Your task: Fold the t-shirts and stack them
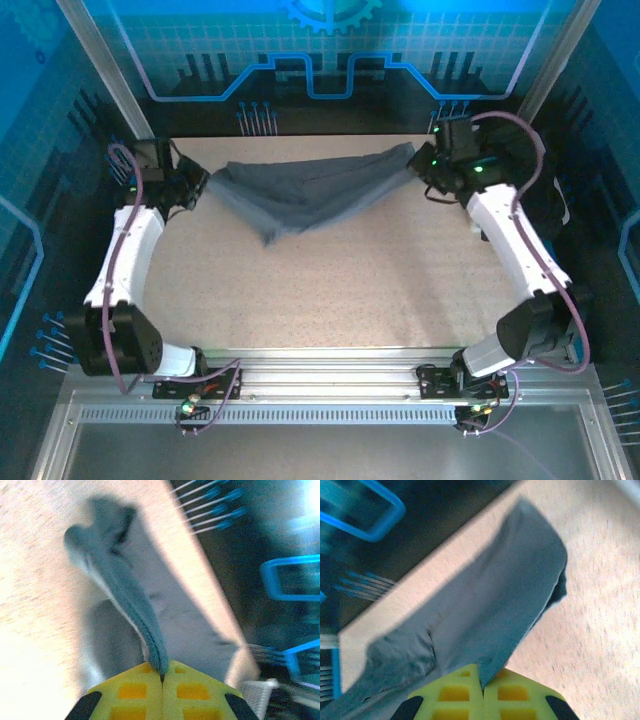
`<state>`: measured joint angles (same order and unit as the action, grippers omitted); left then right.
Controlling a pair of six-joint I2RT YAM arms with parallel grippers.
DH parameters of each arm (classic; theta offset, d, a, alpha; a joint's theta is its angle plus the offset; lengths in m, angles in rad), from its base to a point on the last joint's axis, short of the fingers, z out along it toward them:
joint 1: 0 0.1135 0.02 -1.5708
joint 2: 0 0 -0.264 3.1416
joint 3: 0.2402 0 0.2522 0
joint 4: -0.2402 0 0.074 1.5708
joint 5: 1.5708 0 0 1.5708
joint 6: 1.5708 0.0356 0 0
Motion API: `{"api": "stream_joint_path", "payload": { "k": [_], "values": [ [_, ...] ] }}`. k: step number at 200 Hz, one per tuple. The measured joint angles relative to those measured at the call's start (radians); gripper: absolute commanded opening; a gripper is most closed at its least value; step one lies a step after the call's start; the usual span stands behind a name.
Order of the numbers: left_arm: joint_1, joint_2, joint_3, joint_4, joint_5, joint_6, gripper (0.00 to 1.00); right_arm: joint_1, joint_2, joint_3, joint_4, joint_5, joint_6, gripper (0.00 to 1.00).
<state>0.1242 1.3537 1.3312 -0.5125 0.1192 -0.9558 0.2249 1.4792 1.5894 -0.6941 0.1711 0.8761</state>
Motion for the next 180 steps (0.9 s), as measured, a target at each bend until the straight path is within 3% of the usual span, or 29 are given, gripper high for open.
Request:
{"api": "stream_joint_path", "payload": {
  "k": [49, 81, 124, 180],
  "values": [
    [0.0, -0.252, 0.115, 0.055, -0.116, -0.094, 0.0, -0.043, -0.214, 0.036, 0.07, 0.035, -0.096, 0.0],
    [0.0, -0.283, 0.281, 0.047, -0.153, -0.107, 0.0, -0.076, -0.342, 0.051, 0.106, 0.043, -0.13, 0.0],
    [0.011, -0.165, 0.511, 0.031, -0.105, -0.125, 0.0, -0.108, -0.327, 0.107, 0.188, 0.025, -0.144, 0.0],
    [0.081, 0.214, 0.662, 0.018, 0.096, -0.197, 0.0, -0.154, 0.001, 0.23, 0.269, -0.109, -0.109, 0.0]
  ]
}}
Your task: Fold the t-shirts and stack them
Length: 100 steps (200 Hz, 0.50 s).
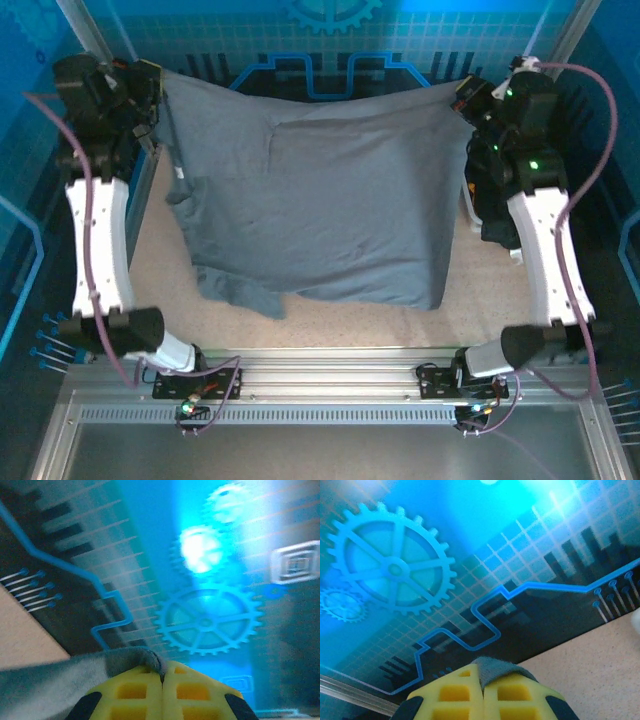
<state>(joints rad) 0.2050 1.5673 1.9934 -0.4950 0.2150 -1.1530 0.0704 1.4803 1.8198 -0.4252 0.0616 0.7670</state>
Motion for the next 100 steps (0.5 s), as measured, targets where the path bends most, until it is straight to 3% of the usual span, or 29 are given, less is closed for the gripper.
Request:
{"api": "stream_joint_path", "payload": {
  "k": [25, 59, 77, 100],
  "values": [
    [0.022, 0.185, 0.137, -0.027, 0.066, -0.019, 0.0, -0.014, 0.144, 0.124, -0.009, -0.043, 0.018, 0.0],
    [0.042, 0.401, 0.492, -0.054, 0.132, -0.053, 0.0, -0.052, 0.236, 0.28, -0.018, -0.071, 0.045, 0.0],
    [0.055, 0.439, 0.636, -0.047, 0.154, -0.08, 0.0, -0.077, 0.249, 0.363, -0.023, -0.081, 0.064, 0.0],
    [0.076, 0.397, 0.68, -0.035, 0.177, -0.094, 0.0, -0.109, 0.232, 0.42, -0.025, -0.085, 0.079, 0.0]
  ]
}}
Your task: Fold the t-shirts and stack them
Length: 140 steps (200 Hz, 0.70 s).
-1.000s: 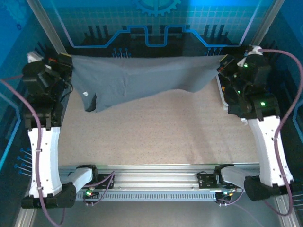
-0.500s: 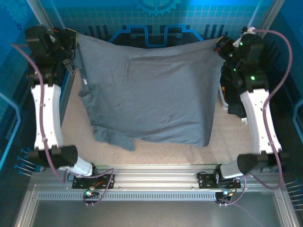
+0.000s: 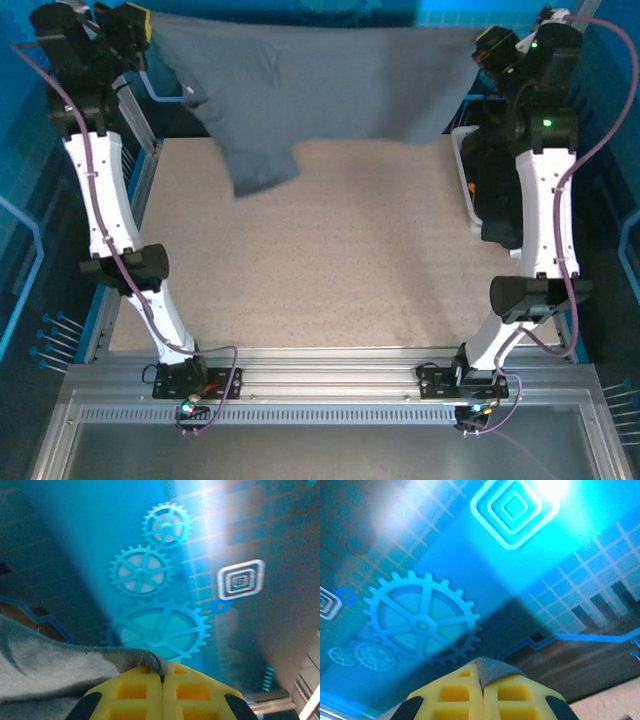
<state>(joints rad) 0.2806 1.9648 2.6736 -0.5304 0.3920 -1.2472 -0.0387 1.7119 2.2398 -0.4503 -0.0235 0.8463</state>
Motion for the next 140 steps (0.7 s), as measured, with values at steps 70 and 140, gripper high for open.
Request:
{"api": "stream_joint_path", "payload": {
  "k": [70, 140],
  "values": [
    [-0.031, -0.747, -1.081, -0.14, -0.17, 0.143, 0.15, 0.001, -0.505, -0.768, -0.106, 0.168, 0.032, 0.07],
    [-0.106, -0.494, -1.767, -0.09, -0.214, 0.335, 0.6, 0.047, -0.355, -1.281, -0.248, 0.192, 0.027, 0.63]
  ]
}}
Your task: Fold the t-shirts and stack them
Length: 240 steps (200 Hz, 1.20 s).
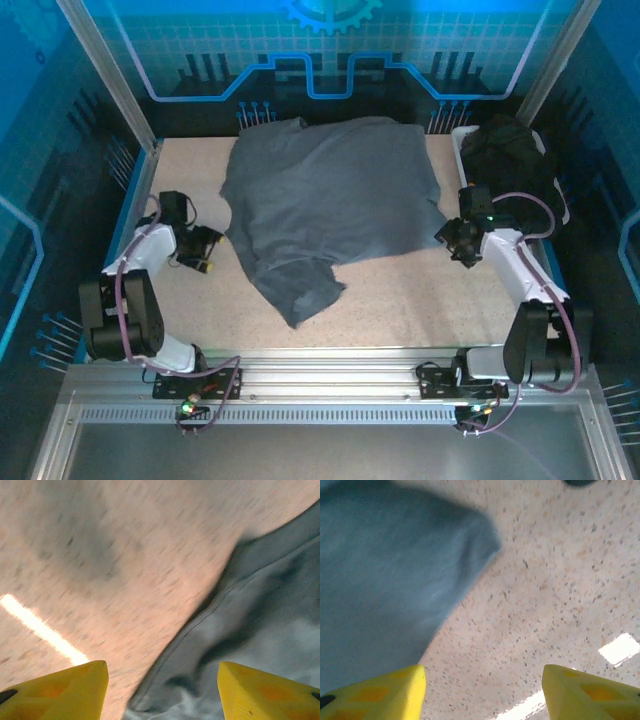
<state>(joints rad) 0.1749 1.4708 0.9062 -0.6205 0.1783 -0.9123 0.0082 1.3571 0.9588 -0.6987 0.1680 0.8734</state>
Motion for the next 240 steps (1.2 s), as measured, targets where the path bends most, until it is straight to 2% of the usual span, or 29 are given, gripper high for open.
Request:
{"api": "stream_joint_path", "payload": {
  "k": [34, 46, 88, 108, 138, 177, 197, 230, 240],
  "values": [
    [-0.061, -0.204, -0.1, -0.039, -0.006, 0.04, 0.55, 0.087, -0.021, 0.001, -0.047, 0.0, -0.02, 0.61],
    [-0.12, -0.274, -0.144, -0.064, -0.002, 0.029, 0.53, 0.118, -0.043, 0.001, -0.064, 0.0, -0.022, 0.61],
    [-0.492, -0.366, -0.27, -0.123, 0.018, -0.182, 0.53, 0.183, -0.125, 0.0, -0.104, -0.003, -0.034, 0.6],
    [-0.623, -0.327, -0.273, -0.114, 0.021, -0.269, 0.54, 0.183, -0.138, 0.0, -0.106, -0.005, -0.044, 0.61],
    [-0.779, -0.132, -0.231, -0.074, 0.028, -0.337, 0.55, 0.183, -0.142, 0.0, -0.106, -0.019, -0.055, 0.61],
    [-0.885, 0.075, -0.131, -0.045, 0.033, -0.371, 0.52, 0.183, -0.187, -0.006, -0.11, -0.023, -0.06, 0.61],
    [-0.885, 0.096, -0.114, -0.064, 0.027, -0.388, 0.42, 0.183, -0.212, -0.018, -0.115, -0.027, -0.063, 0.6],
    [-0.874, 0.143, -0.072, -0.118, 0.026, -0.399, 0.0, 0.183, -0.231, -0.048, -0.118, -0.039, -0.063, 0.6],
    [-0.862, 0.134, -0.073, -0.12, 0.027, -0.384, 0.0, 0.183, -0.237, -0.055, -0.124, -0.041, -0.063, 0.6]
  ]
}}
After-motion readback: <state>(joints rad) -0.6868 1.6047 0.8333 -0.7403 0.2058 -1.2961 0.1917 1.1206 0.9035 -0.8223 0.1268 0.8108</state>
